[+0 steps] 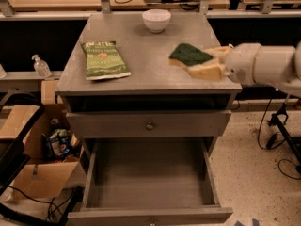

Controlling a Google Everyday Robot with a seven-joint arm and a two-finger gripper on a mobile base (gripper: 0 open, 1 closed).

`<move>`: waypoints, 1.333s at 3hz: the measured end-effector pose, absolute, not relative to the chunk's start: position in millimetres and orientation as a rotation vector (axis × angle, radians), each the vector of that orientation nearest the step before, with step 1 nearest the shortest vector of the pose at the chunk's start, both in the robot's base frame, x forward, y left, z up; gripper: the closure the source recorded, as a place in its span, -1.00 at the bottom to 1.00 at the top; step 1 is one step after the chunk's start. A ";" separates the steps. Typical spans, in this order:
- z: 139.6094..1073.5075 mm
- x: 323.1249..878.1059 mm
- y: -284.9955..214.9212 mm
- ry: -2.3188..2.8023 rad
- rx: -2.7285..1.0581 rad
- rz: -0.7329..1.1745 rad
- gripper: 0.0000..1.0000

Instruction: Place sponge into middle drawer

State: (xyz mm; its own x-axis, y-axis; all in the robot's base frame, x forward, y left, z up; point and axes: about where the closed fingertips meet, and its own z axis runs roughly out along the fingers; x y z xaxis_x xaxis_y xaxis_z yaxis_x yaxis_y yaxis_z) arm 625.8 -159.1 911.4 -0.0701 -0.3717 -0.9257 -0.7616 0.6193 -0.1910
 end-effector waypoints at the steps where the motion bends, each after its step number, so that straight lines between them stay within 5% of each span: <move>1: 863.7 564.5 -163.6 1.709 -0.979 0.401 1.00; 4: 764.0 504.6 -151.9 1.821 -1.009 0.416 1.00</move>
Offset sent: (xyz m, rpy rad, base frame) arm -0.1653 0.0017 -0.2310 -0.1371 0.1873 -0.0342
